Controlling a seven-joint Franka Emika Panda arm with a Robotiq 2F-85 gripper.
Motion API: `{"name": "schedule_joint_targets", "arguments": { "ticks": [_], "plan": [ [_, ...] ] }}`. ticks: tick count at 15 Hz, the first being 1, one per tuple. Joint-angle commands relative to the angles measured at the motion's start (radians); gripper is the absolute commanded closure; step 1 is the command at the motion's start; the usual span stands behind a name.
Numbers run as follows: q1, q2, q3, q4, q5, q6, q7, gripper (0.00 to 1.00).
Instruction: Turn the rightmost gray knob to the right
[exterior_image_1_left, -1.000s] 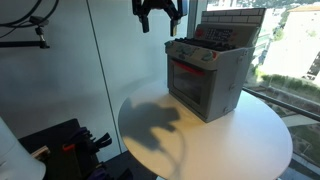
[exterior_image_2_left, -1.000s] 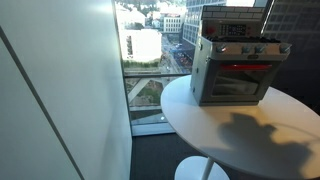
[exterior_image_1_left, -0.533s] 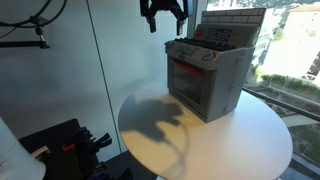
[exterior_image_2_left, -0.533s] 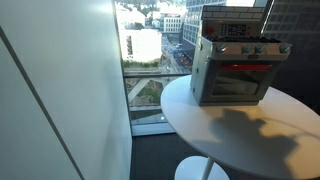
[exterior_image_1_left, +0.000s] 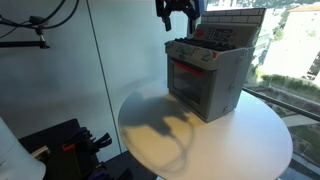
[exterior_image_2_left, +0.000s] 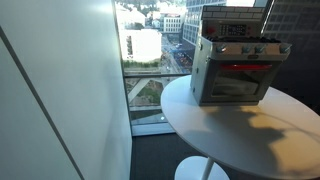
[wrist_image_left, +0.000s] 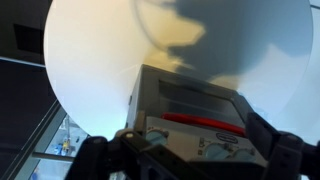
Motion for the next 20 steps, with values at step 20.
{"name": "schedule_joint_targets", "arguments": {
  "ticks": [20],
  "plan": [
    [-0.055, 0.185, 0.084, -0.016, 0.145, 0.424, 0.341, 0.0]
  ]
}}
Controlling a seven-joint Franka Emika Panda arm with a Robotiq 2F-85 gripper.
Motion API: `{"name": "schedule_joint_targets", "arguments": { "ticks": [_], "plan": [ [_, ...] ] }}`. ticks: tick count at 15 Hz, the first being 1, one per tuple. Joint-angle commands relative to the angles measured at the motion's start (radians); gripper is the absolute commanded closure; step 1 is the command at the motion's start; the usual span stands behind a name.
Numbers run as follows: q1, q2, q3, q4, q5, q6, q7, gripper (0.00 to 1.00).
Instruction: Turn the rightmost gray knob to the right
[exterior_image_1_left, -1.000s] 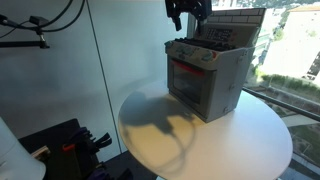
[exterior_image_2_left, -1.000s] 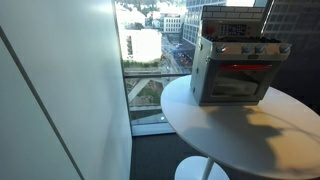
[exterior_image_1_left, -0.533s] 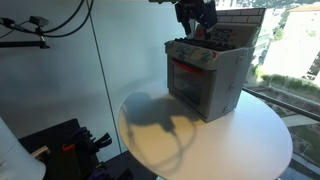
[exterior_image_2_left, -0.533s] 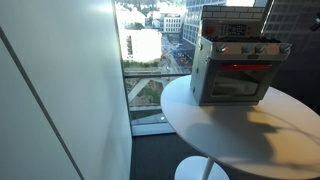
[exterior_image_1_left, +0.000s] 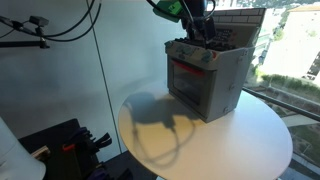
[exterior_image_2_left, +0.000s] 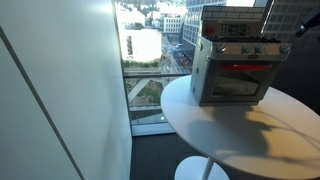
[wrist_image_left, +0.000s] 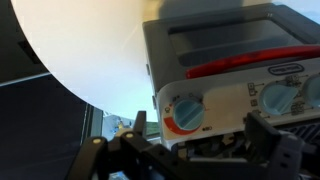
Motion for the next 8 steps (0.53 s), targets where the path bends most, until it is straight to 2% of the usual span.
{"name": "schedule_joint_targets", "arguments": {
  "ticks": [1, 8],
  "plan": [
    [-0.017, 0.004, 0.022, 0.001, 0.0, 0.003, 0.002, 0.0],
    [-0.017, 0.025, 0.028, 0.007, 0.019, 0.016, 0.01, 0.0]
  ]
}}
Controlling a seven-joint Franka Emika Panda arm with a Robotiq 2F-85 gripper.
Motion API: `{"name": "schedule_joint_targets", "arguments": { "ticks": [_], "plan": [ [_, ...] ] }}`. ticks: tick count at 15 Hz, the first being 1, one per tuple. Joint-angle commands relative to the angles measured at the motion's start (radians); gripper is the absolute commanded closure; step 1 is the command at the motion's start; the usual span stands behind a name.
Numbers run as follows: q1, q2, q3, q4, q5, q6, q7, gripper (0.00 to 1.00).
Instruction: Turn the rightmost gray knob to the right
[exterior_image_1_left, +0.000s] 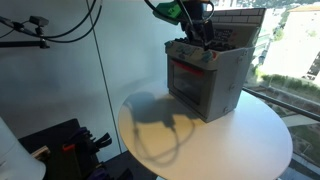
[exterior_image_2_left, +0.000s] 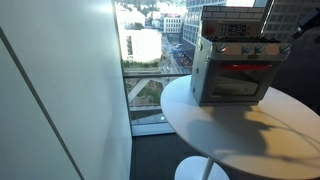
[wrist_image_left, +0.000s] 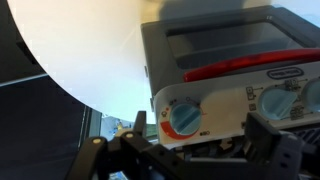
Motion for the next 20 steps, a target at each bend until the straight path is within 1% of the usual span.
{"name": "schedule_joint_targets", "arguments": {
  "ticks": [1, 5, 16, 17, 20],
  "plan": [
    [-0.013, 0.023, 0.017, 0.014, 0.038, 0.001, 0.002, 0.0],
    [-0.012, 0.053, 0.027, 0.018, 0.08, 0.04, 0.009, 0.0],
    [-0.015, 0.099, 0.065, 0.016, 0.204, 0.202, -0.01, 0.0],
    [-0.001, 0.103, 0.053, 0.016, 0.225, 0.212, -0.019, 0.0],
    [-0.003, 0.113, 0.056, 0.019, 0.272, 0.236, -0.027, 0.0]
  ]
}}
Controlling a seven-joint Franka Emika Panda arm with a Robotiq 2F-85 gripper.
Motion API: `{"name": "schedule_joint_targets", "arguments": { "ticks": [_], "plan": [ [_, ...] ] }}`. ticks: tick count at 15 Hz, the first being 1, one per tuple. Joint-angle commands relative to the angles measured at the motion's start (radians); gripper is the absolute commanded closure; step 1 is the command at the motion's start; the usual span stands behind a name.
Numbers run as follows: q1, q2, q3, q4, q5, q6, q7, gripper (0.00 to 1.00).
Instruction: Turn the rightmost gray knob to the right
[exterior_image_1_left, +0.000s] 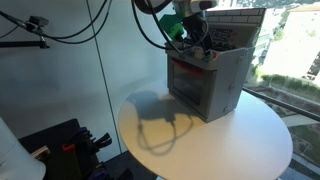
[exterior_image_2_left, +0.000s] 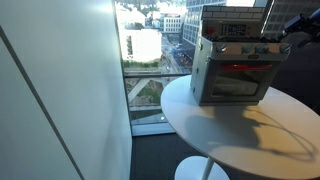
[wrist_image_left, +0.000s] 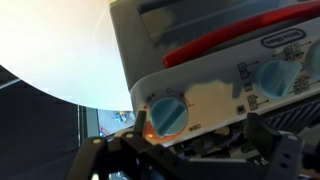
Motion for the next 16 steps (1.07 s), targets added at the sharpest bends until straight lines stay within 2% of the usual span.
{"name": "schedule_joint_targets", "arguments": {
  "ticks": [1, 10, 16],
  "plan": [
    [-0.004, 0.018, 0.004, 0.019, 0.065, 0.026, -0.023, 0.0],
    [-0.004, 0.041, 0.015, 0.035, 0.195, 0.051, -0.058, 0.0],
    [-0.004, 0.063, 0.022, 0.058, 0.214, 0.052, -0.062, 0.0]
  ]
}}
